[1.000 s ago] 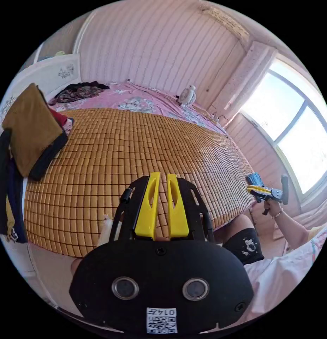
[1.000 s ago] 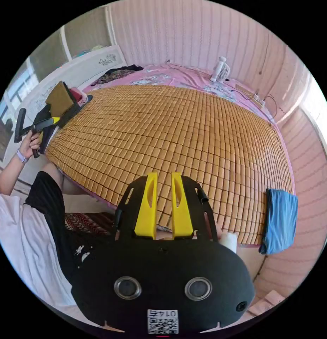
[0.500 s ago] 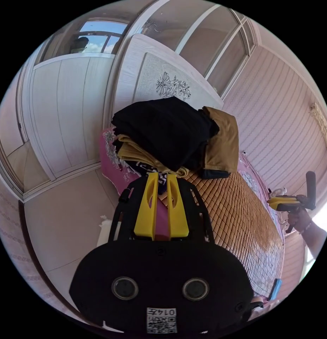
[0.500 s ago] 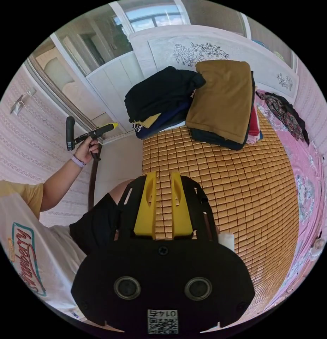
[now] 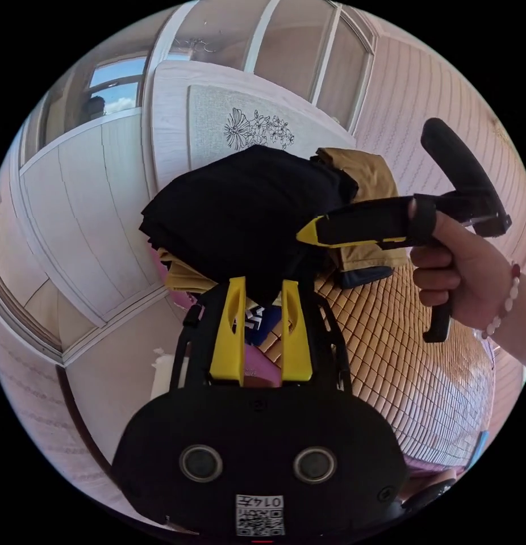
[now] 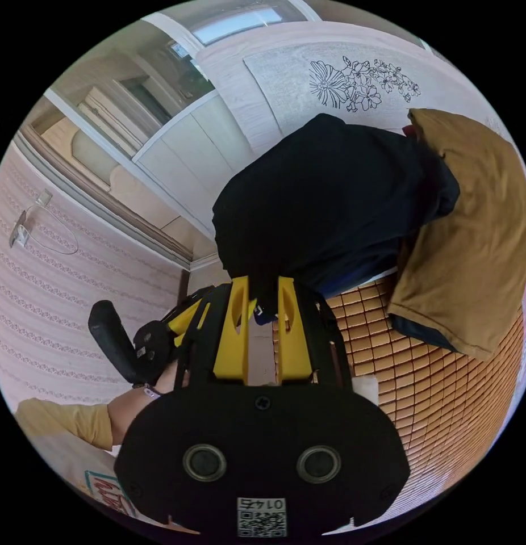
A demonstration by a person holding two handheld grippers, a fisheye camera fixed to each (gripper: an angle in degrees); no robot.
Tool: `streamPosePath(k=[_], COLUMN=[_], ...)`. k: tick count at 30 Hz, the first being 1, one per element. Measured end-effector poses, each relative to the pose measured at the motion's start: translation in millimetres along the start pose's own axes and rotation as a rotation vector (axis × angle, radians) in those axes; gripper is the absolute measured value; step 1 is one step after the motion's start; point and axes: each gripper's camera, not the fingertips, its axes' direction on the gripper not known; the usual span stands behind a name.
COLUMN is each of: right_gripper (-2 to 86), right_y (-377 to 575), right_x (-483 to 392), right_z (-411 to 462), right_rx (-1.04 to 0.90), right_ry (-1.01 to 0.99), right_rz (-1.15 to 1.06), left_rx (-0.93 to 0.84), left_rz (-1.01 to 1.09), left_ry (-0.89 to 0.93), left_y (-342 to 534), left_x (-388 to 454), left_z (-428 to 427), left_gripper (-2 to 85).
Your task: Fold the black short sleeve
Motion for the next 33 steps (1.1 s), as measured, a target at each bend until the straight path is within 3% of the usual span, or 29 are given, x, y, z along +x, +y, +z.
streamPosePath(k=[3,7,10,14,18,20,26,29,33], right_gripper=[4.5,1.6,0.8,0.4,0.3,0.3,0.4,1.0,3.2], right_y=[-10,-10,-8,44,161,272,564,633,637], right_x=[2,-10,-15,-8,33,64,146,133,118], right_z=[0,-45,-105,-201,-260,-272,-229,-215,-195], right_rx=[-0.023,0.069,0.206,0.387,0.505,0.548,0.239,0.216,0.184], right_ry=[0.005,-0.053,-0.090,-0.021,0.077,0.173,0.410,0.420,0.410], right_rz=[0.057,-0.023,-0.044,-0.093,0.065,0.234,0.950,1.000,0.892], left_rx=[0.066,0.167,0.299,0.384,0.195,0.087,-0.311,-0.455,-0.571], left_rz=[0.058,0.115,0.115,0.168,0.347,0.379,0.515,0.526,0.623], left_ry=[-0.003,0.002,0.098,0.389,0.701,0.810,0.751,0.766,0.744], left_y=[-1,-10,-33,-58,-33,-4,102,129,152], left_x=[4,17,37,94,191,227,316,340,387], left_z=[-21,-54,-89,-124,-111,-92,-30,-5,20], left_gripper=[1.6,-0.5,-0.8,-0.9,-0.8,-0.8,-0.9,-0.7,2.0])
